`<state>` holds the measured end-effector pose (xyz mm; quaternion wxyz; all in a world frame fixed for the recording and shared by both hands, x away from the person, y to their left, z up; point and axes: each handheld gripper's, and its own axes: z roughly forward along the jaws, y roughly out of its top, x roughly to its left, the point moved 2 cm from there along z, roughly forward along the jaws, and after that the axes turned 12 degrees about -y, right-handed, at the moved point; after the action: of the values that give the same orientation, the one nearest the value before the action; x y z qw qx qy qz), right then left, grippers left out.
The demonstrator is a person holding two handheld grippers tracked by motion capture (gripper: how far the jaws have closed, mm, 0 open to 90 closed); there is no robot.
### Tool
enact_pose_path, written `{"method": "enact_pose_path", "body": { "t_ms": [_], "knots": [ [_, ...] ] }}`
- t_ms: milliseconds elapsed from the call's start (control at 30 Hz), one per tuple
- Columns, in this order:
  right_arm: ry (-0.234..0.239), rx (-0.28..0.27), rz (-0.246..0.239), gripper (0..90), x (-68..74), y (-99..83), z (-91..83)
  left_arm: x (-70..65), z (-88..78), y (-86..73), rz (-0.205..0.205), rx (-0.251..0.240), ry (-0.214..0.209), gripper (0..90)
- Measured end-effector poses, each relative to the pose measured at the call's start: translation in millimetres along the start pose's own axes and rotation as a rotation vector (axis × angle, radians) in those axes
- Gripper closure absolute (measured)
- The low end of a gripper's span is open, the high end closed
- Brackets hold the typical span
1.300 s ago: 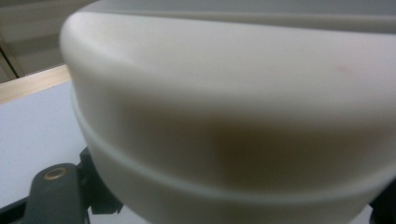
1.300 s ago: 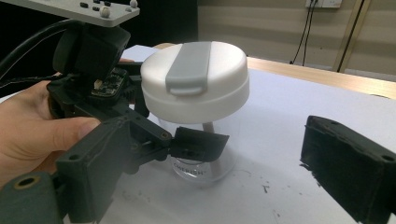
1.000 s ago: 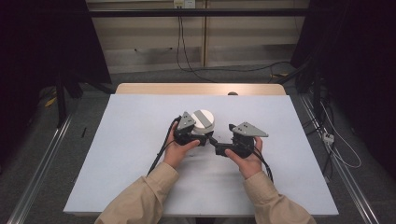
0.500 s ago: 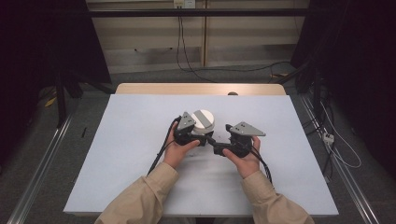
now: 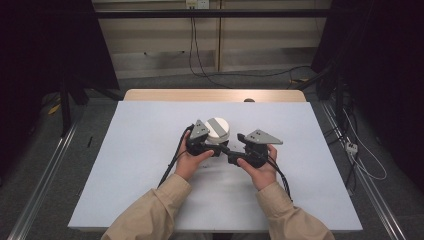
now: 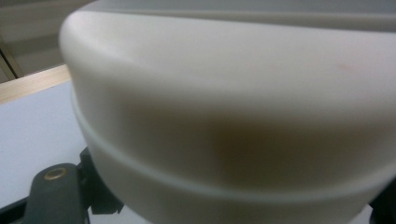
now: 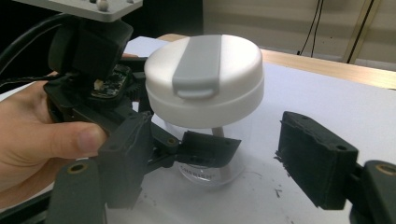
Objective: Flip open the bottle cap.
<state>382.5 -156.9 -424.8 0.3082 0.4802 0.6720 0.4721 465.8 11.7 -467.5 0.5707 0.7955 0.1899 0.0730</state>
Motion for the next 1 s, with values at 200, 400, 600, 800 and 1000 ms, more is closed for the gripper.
{"method": "enact_pose_path", "body": {
  "t_ms": [200, 400, 600, 800, 1000],
  "knots": [
    [0.004, 0.003, -0.009, 26.2, 0.4, 1.3, -3.2, -0.5, -0.1, 0.1, -0.005, 0.002, -0.001, 18.5],
    [0.013, 0.017, 0.002, 42.8, -0.6, 2.2, 0.8, 0.0, 0.1, -0.1, -0.006, 0.000, -0.004, 18.4],
    [0.047, 0.034, 0.010, 67.0, 0.7, 1.2, 2.7, 0.5, 0.2, 0.0, -0.005, 0.000, -0.006, 18.4],
    [0.082, 0.039, 0.001, 86.1, 2.8, 1.3, 1.1, 0.0, 0.2, -0.1, -0.003, 0.000, -0.006, 18.5],
    [0.085, 0.045, -0.006, 90.0, 5.9, 5.2, 2.1, 0.6, -0.2, 0.0, 0.003, 0.003, -0.001, 18.5]
  ]
}}
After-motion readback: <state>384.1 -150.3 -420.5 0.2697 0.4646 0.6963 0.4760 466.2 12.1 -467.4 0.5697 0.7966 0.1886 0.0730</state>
